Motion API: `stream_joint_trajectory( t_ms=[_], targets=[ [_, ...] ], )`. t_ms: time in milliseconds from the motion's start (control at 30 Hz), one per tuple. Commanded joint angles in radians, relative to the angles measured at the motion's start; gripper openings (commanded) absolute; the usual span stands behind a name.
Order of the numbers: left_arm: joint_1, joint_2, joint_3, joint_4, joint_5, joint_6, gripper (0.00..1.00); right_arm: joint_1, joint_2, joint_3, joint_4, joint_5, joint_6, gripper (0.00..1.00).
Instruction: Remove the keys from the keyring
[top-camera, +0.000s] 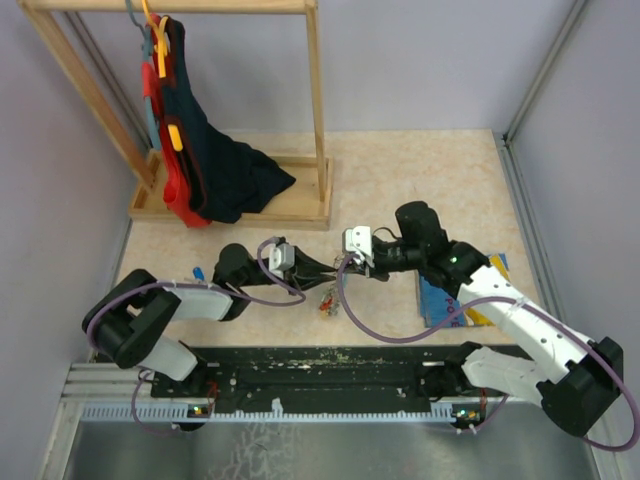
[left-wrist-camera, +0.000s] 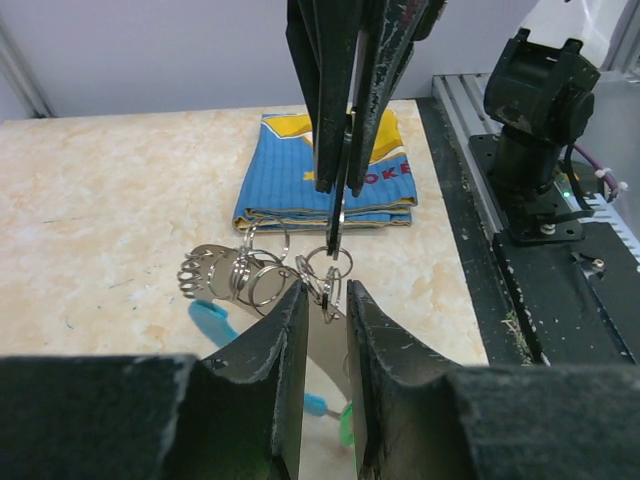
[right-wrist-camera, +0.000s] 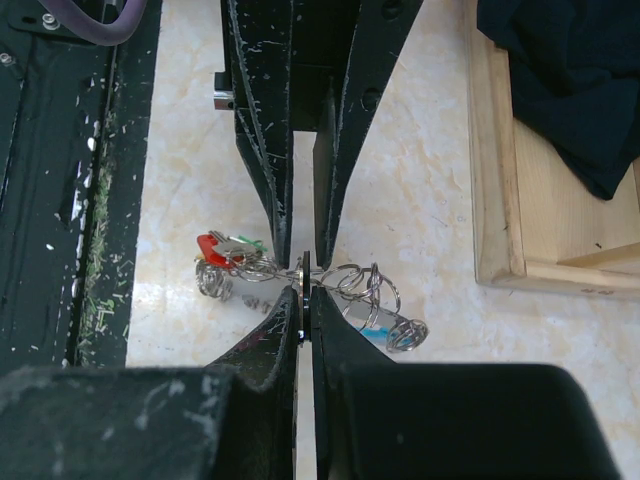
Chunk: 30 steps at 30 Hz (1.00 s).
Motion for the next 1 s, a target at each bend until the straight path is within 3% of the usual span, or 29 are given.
stream_joint_trajectory(
  t_ms=[0,533,633,733,967],
  targets=[
    [-0.006,0.006,0.027,-0.021,0.006,0.027,0.27,-0.010,-0.004,0.062,0.071,-0.049,0.006,0.00],
    [-0.007,0.018,0.044,-0.045,0.030,0.024,0.21,-0.010,-0.003,0.061,0.071,-0.050,0.008,0.00],
    [-0.006,0.018,0.050,-0.058,0.037,0.030,0.14,-0.009,-0.003,0.062,0.070,-0.050,0.009,0.00],
    [-0.007,0.012,0.051,-0.086,0.032,0.050,0.01,-0.010,-0.004,0.061,0.069,-0.047,0.007,0.00],
    [-0.006,-0.043,0.012,-0.068,-0.043,0.045,0.00,-0.033,-0.019,0.054,0.051,-0.009,-0.028,0.00]
  ],
)
